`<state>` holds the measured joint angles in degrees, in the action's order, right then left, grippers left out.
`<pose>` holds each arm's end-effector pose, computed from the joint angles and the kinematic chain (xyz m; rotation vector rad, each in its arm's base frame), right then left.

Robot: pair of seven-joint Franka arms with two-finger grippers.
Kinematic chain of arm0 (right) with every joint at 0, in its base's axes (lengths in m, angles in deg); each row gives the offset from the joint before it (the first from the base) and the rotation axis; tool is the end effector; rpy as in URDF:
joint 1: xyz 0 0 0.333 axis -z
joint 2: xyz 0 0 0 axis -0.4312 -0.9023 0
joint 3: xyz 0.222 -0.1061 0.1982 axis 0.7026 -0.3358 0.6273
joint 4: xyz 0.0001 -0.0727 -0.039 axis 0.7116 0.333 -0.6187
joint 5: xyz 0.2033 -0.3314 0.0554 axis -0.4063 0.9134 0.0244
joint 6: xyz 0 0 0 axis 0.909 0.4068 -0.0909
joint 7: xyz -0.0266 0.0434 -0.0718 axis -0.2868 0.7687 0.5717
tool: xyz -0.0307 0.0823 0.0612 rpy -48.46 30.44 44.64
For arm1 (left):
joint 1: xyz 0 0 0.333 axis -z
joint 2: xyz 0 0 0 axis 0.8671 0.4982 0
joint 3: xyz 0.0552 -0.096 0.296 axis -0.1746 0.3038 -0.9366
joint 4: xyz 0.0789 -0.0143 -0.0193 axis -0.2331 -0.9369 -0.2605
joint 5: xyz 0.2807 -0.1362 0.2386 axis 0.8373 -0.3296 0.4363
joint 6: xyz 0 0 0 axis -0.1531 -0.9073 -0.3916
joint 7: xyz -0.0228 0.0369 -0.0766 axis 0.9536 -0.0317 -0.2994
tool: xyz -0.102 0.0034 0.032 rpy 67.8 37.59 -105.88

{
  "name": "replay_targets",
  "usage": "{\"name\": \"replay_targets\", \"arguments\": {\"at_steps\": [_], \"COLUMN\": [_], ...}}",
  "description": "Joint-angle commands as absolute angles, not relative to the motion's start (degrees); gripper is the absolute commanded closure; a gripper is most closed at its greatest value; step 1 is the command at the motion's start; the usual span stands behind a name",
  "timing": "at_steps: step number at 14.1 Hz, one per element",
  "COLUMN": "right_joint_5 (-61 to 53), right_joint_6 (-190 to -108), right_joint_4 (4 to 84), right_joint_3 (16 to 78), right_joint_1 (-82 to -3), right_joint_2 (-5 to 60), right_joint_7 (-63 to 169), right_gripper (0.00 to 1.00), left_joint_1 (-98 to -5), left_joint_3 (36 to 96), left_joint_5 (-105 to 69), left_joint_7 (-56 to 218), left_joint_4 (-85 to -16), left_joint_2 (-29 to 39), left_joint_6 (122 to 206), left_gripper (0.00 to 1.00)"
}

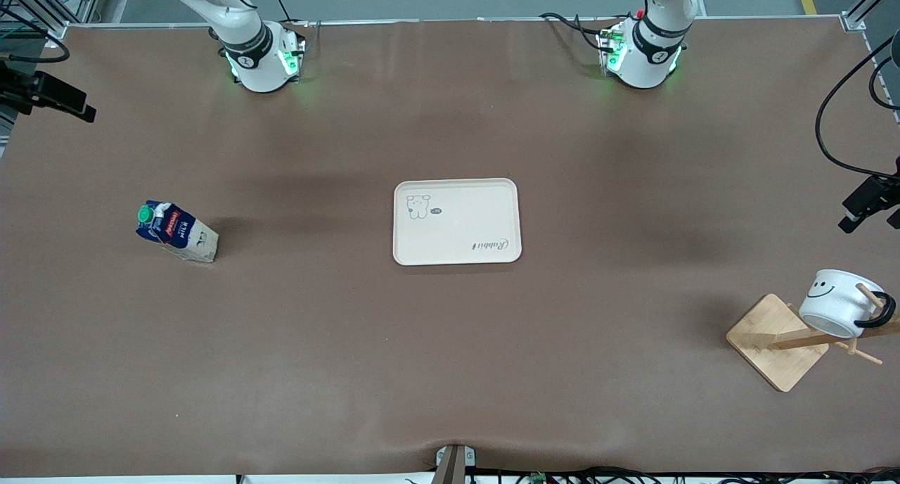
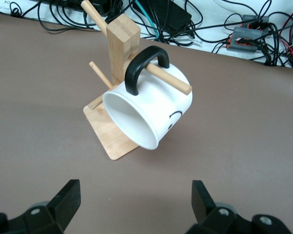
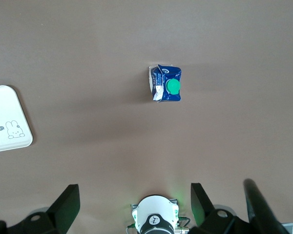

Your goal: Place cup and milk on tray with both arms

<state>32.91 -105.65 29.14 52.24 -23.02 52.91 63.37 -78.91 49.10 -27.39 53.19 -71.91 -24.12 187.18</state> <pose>0.5090 -0.0255 0.6648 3.1203 -0.2184 -0.2772 0.5371 0.1708 0.4852 2.9513 0.2112 0.6783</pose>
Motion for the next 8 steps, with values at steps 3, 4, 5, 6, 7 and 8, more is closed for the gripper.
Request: {"name": "replay_targets", "arguments": {"at_steps": [3, 4, 5, 6, 7, 8], "right_joint_5": [32.8, 32.8, 32.8, 32.8, 32.8, 32.8], "right_joint_6": [-105.6, -105.6, -105.7, -105.7, -105.6, -105.4], "right_joint_4": [28.7, 28.7, 28.7, 28.7, 28.7, 28.7], "right_joint_3": [52.5, 52.5, 52.6, 52.6, 52.6, 52.6], "right_joint_1": [-22.8, -23.1, -23.3, -23.2, -23.1, -23.0], "right_joint_2": [52.9, 52.8, 52.8, 52.8, 52.8, 52.8], "right_joint_7": [63.8, 63.9, 63.8, 63.8, 63.8, 63.8], "right_gripper": [0.00, 0.00, 0.00, 0.00, 0.00, 0.00], "left_joint_1": [-78.6, -78.5, -78.5, -78.3, -77.8, -77.5], "left_joint_3": [50.0, 50.0, 50.0, 50.1, 50.5, 50.6], "left_joint_5": [-29.4, -29.4, -29.4, -29.4, -29.4, -29.5], "left_joint_7": [51.9, 51.8, 51.8, 51.7, 51.8, 51.8], "left_joint_4": [-70.6, -70.2, -69.6, -69.4, -68.8, -68.5], "left_joint_2": [-21.6, -20.9, -20.0, -19.4, -18.7, -17.8], "left_joint_6": [190.7, 191.1, 191.7, 192.4, 193.7, 194.9], "left_gripper": [0.08, 0.10, 0.10, 0.14, 0.16, 0.17]}}
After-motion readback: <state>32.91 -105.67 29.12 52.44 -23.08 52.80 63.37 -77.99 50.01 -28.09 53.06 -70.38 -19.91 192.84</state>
